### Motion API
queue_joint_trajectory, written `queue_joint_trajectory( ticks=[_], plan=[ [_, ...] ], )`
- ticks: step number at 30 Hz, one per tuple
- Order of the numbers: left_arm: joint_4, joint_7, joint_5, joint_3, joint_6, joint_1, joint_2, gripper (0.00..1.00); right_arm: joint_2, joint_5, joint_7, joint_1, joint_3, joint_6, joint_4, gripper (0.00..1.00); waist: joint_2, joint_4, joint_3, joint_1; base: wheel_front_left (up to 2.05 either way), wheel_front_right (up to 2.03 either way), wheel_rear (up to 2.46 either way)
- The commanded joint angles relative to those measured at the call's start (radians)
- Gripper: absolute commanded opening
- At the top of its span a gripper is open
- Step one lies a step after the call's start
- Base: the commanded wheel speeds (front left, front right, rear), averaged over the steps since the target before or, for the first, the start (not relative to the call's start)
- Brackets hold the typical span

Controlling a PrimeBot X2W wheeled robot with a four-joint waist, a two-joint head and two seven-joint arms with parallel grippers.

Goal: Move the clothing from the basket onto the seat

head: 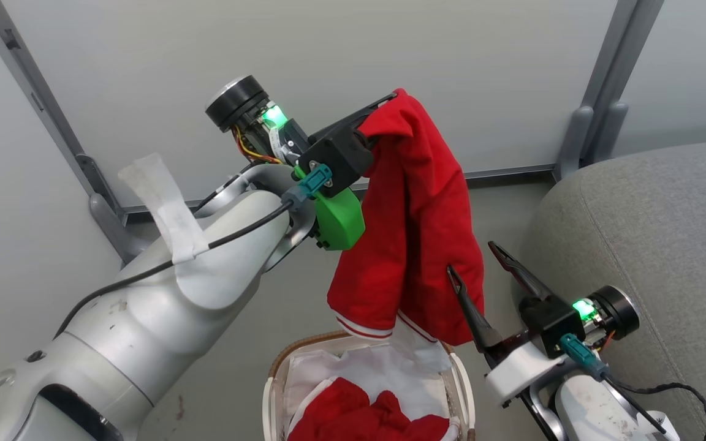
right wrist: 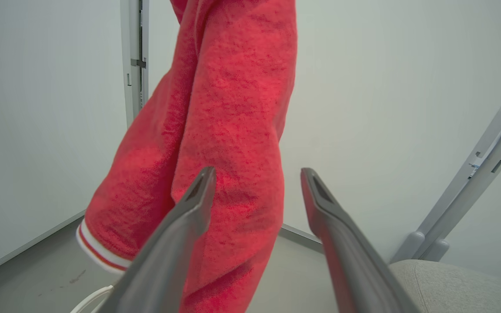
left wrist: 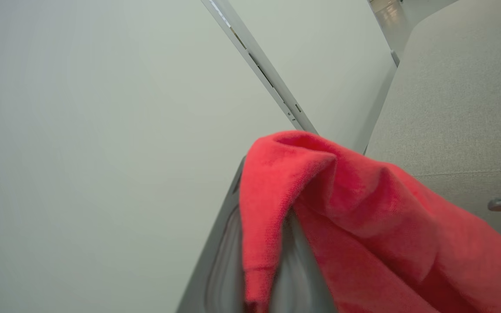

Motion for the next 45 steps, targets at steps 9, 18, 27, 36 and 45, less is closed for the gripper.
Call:
queue_joint_trajectory(
  ticks=[9, 18, 27, 36, 45],
  plan=[
    [-0.036, 0.0, -0.037, -0.034, 0.0, -0.045, -0.016, 0.0, -0.004, 0.01, -0.002, -0.102, 0.017, 0.0, 0.043, 1.0, 0.0, 0.039, -0.01, 0.0001, 0.0, 0.0, 0.0],
    [-0.07, 0.0, -0.059, -0.038, 0.0, -0.001, -0.019, 0.0, -0.004, 0.029, -0.002, -0.222, 0.024, 0.0, 0.178, 0.25, 0.0, 0.064, -0.012, 0.0001, 0.0, 0.0, 0.0],
    [-0.081, 0.001, -0.11, -0.003, 0.013, 0.097, -0.01, 0.0, -0.004, 0.032, -0.002, -0.251, 0.011, 0.0, 0.242, 0.0, 0.0, 0.079, -0.016, 0.0001, 0.0, 0.0, 0.0],
    [-0.137, 0.001, -0.159, 0.128, 0.066, 0.341, -0.012, 1.0, -0.004, 0.0, -0.002, -0.233, -0.07, 0.0, 0.203, 0.0, 0.0, 0.066, -0.021, 0.0001, 0.0, 0.0, 0.0],
    [-0.155, 0.001, -0.108, 0.247, 0.081, 0.546, -0.02, 1.0, -0.004, -0.04, -0.002, -0.215, -0.149, 0.0, 0.163, 0.0, 0.0, 0.054, -0.018, 0.0001, 0.0, 0.0, 0.0]
  ],
)
